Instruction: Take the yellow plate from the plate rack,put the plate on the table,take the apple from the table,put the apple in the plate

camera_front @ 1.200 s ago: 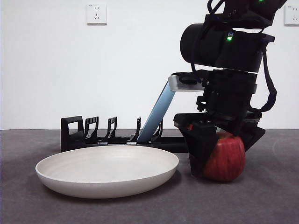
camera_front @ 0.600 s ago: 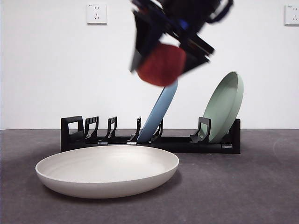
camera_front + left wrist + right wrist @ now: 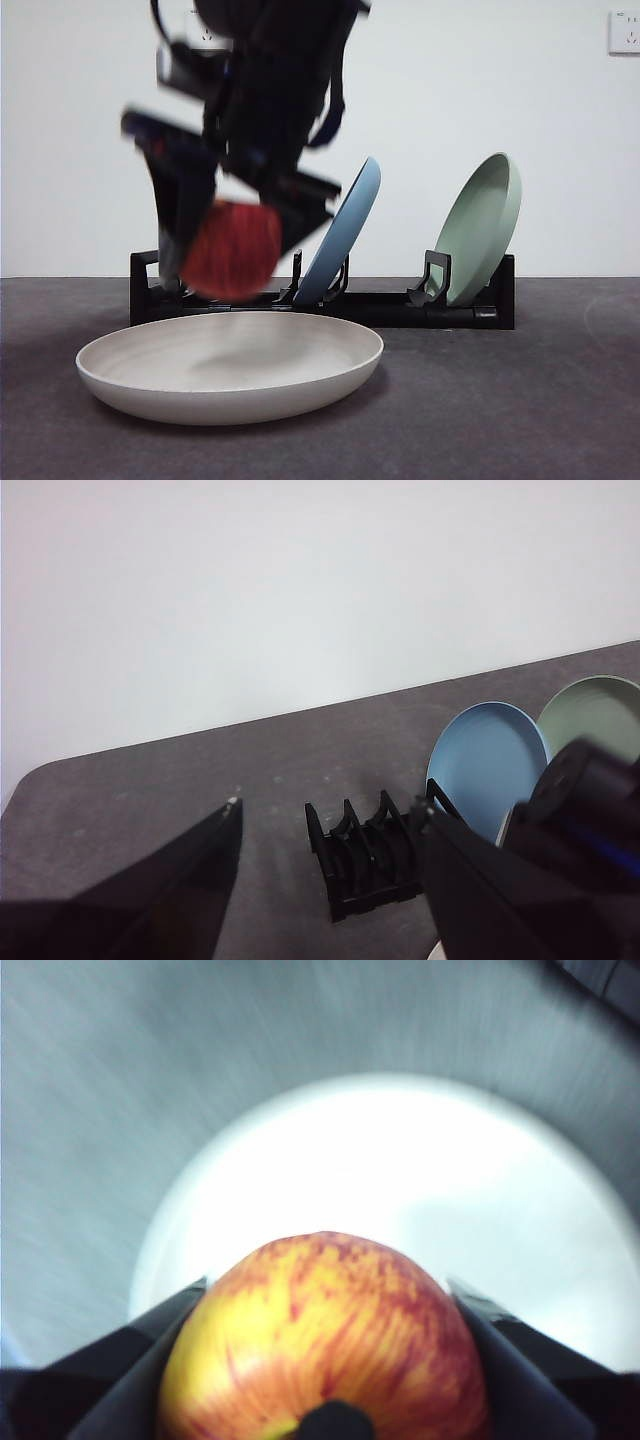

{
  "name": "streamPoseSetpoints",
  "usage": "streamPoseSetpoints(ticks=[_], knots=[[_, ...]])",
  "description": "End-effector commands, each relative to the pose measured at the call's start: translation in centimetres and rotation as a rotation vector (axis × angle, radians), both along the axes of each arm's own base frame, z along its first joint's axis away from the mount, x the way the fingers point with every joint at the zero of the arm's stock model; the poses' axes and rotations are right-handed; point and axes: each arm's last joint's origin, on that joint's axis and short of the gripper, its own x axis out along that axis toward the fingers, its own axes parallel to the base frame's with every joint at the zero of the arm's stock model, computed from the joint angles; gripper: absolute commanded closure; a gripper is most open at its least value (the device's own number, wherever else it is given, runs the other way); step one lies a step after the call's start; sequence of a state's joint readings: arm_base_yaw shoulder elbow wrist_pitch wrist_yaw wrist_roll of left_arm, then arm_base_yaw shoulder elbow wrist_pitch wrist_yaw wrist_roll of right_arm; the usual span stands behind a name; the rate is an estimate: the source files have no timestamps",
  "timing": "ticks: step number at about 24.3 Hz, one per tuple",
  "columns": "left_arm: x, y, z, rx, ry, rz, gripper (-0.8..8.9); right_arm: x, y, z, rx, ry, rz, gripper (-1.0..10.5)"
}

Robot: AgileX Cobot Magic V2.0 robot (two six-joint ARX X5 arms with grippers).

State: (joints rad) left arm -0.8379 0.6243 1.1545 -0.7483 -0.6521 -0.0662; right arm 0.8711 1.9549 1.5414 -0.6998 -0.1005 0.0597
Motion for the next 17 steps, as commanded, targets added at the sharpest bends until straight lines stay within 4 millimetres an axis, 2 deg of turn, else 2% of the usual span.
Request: streamPoseSetpoints(ticks=[1,5,10,12,17], knots=[[0.0,0.1,0.0,0.016,-0.002,0.004,5.31,0.3,0.3,-1.8,-0.042,0.030,0.003,9.6],[0.0,0.1,0.0,0.016,-0.002,0.004,5.31,0.7,0.8,-4.6,-0.097,0.071,0.004,9.6],[0.0,0.1,-0.1,0.022,0.003,0.004,5.31,0.9,0.9,-6.3,-0.156,0.073,-0.010,9.5],[0.0,0.1,-0.2,0.026,0.007,0.004,5.31,0.8,0.9,-6.3,-0.165,0.069,-0.012,8.9],[-0.1,0.1,-0.4,0.049,0.028,0.004,5.31,0.5,1.0,-6.3,-0.170,0.070,-0.006,5.7]])
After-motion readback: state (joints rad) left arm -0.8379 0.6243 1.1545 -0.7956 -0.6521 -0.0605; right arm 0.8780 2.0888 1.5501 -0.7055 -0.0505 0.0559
